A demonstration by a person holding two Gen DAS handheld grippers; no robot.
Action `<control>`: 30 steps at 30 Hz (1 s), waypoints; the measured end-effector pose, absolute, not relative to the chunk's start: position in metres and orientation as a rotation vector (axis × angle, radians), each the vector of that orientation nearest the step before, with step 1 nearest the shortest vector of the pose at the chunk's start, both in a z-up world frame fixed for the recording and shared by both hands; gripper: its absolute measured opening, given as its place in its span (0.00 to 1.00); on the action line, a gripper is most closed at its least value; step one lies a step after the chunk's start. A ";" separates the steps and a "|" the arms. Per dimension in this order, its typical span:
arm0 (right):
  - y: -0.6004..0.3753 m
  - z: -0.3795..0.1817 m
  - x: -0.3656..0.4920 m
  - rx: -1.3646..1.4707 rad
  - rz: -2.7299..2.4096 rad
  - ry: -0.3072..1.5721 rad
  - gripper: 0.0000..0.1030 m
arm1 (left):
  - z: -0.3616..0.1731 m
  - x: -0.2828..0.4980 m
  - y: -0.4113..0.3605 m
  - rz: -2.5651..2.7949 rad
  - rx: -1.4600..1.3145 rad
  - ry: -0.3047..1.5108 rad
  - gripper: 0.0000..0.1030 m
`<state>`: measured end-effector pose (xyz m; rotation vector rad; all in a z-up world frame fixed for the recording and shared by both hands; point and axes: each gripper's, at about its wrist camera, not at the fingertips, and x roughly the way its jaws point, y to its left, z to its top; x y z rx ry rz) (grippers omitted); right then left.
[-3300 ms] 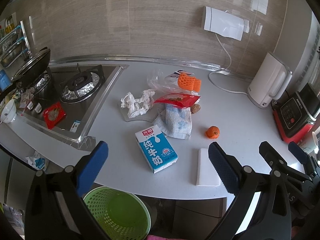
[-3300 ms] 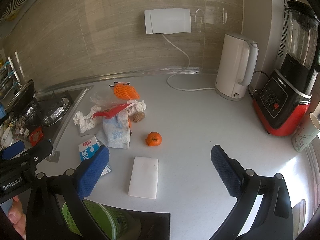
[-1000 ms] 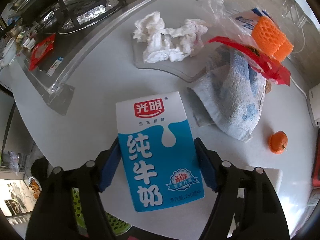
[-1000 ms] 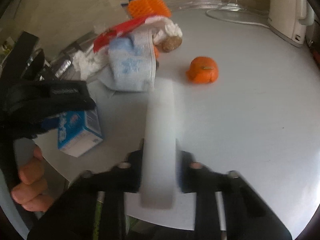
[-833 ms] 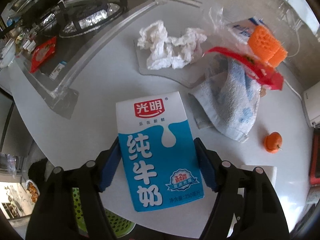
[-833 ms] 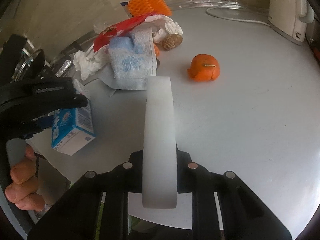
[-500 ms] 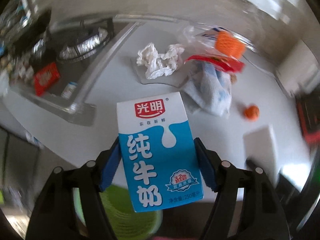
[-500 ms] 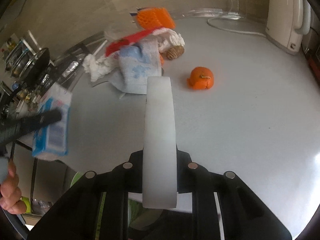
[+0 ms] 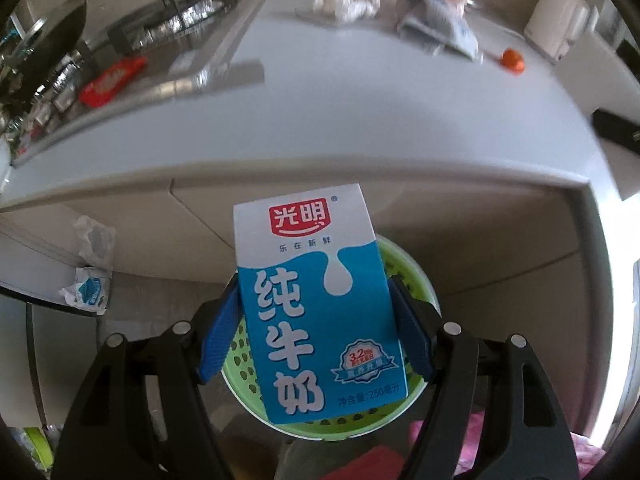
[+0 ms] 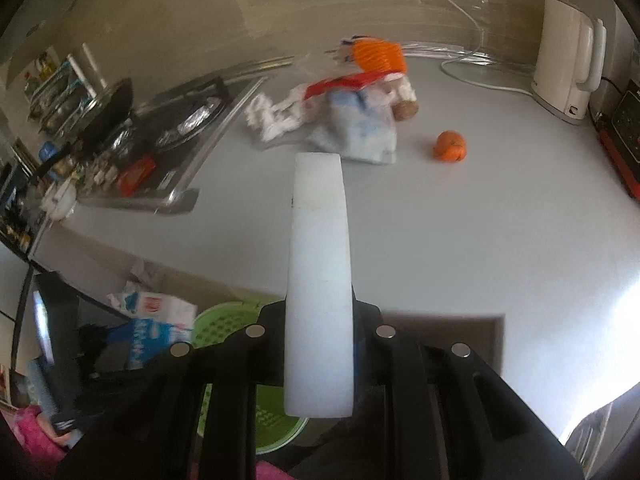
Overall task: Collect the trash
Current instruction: 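Carry both items to the green basket and open both tools to drop them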
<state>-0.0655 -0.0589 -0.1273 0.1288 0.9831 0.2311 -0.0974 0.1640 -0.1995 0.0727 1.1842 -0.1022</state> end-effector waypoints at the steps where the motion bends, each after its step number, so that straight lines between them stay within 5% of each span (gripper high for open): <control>1: -0.052 -0.129 -0.073 0.129 0.234 0.985 0.20 | -0.207 -0.101 0.167 -0.119 0.078 1.191 0.66; 26: 0.050 -0.249 -0.131 -0.019 0.334 1.124 0.21 | -0.241 -0.127 0.201 -0.139 0.121 1.224 0.79; 28: 0.056 -0.258 -0.129 -0.028 0.344 1.147 0.49 | -0.241 -0.126 0.210 -0.117 0.104 1.227 0.80; 30: 0.060 -0.259 -0.130 -0.047 0.329 1.141 0.64 | -0.241 -0.126 0.216 -0.096 0.093 1.228 0.80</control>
